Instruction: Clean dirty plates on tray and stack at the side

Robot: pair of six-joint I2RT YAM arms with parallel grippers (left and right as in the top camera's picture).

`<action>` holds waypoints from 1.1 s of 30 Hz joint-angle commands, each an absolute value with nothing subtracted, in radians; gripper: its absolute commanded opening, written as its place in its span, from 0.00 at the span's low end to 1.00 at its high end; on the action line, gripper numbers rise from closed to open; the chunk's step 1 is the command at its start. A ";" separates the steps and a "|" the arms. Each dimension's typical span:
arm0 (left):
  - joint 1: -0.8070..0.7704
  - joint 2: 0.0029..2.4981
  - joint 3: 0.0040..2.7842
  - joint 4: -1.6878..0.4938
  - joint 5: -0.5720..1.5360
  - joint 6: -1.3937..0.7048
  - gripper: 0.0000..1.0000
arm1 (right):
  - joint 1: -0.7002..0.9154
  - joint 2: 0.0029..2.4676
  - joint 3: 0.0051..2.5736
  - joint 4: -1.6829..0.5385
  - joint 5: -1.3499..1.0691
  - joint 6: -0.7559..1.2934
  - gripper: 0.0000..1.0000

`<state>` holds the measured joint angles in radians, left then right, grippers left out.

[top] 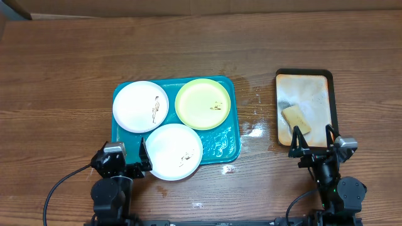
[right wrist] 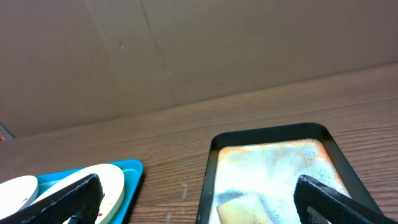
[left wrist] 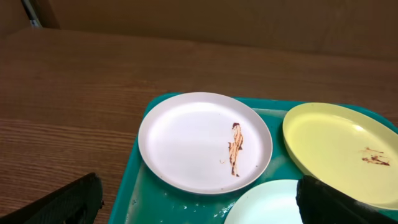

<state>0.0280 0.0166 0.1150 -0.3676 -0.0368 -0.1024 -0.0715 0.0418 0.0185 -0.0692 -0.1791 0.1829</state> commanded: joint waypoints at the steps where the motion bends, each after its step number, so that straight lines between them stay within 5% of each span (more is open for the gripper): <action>1: 0.034 0.004 0.109 -0.362 -0.032 -0.109 1.00 | -0.073 0.031 0.008 -0.064 -0.170 0.181 1.00; 19: 0.034 0.004 0.109 -0.362 -0.033 -0.109 1.00 | -0.073 0.044 0.048 -0.128 -0.240 0.265 1.00; 33: 0.034 0.004 0.109 -0.362 -0.033 -0.109 1.00 | -0.073 0.514 0.649 -0.561 -0.227 0.262 1.00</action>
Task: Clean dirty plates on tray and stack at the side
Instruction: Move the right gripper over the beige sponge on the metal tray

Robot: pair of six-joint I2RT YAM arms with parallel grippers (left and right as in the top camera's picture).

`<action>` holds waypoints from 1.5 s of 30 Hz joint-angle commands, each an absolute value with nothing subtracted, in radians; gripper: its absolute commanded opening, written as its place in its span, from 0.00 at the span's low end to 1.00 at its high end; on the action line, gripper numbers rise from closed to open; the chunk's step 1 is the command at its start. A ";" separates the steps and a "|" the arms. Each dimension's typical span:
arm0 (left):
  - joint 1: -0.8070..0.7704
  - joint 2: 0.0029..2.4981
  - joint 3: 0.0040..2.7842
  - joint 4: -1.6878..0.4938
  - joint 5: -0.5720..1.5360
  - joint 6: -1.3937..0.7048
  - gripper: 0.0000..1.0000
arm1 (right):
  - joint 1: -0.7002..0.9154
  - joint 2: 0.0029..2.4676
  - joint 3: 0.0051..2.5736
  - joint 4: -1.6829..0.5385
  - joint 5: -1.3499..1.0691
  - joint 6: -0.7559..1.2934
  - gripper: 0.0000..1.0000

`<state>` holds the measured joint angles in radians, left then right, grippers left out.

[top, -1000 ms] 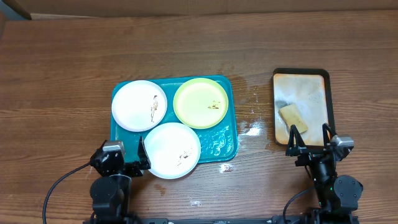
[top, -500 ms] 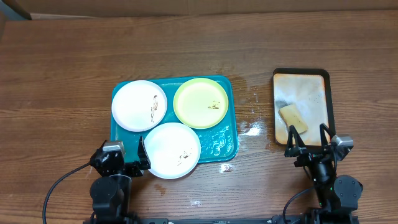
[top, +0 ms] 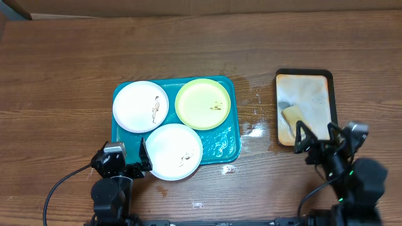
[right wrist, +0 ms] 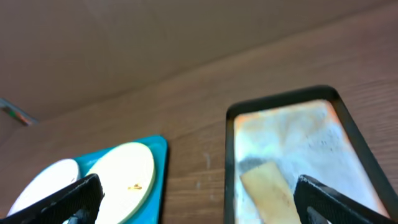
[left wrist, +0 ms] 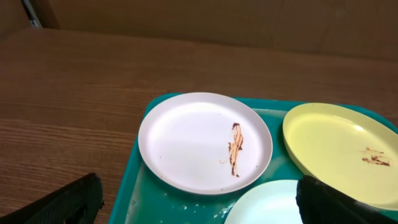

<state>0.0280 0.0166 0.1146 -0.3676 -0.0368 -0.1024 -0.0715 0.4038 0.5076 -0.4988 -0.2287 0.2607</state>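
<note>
A teal tray (top: pixel 227 141) holds three dirty plates: a white one (top: pixel 140 105) with a brown streak at back left, a yellow-green one (top: pixel 202 103) with a small stain at back right, and a pale one (top: pixel 174 151) at the front. The white plate (left wrist: pixel 205 142) and the yellow plate (left wrist: pixel 339 152) also show in the left wrist view. My left gripper (top: pixel 125 162) rests open at the tray's front left corner. My right gripper (top: pixel 325 139) hangs open over the front of a black tray (top: pixel 333 81) holding a tan sponge (top: pixel 293 117), seen too in the right wrist view (right wrist: pixel 270 193).
The black tray (right wrist: pixel 283 102) has a wet, rusty-looking floor. Water drops and a small scrap (top: pixel 228 168) lie on the wooden table (top: pixel 63 63) between the two trays. A brown cardboard wall (right wrist: pixel 155 37) stands behind the table.
My right gripper has risen and shifted slightly toward the black tray, still open, so the sponge now lies between its fingers in its wrist view. The left arm and the plates have not moved.
</note>
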 commanded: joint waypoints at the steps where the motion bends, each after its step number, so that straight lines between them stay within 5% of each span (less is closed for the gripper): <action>1: 0.034 0.004 0.109 -0.362 -0.033 -0.109 1.00 | -0.073 0.572 0.716 -0.623 -0.227 0.262 1.00; 12: 0.034 0.004 0.109 -0.362 -0.032 -0.109 1.00 | -0.073 1.285 1.431 -1.418 -0.294 0.178 1.00; 19: 0.034 0.004 0.109 -0.362 -0.033 -0.109 1.00 | -0.073 1.517 1.492 -1.596 -0.289 0.152 1.00; 37: 0.034 0.004 0.109 -0.362 -0.032 -0.109 1.00 | -0.074 1.575 1.492 -1.198 0.159 -0.008 1.00; 45: 0.034 0.004 0.109 -0.362 -0.033 -0.109 1.00 | -0.075 1.581 1.484 -1.178 0.157 0.054 1.00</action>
<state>0.0280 0.0158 0.1131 -0.3672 -0.0372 -0.1024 -0.0715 1.5887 1.4666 -1.1694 0.1242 0.0223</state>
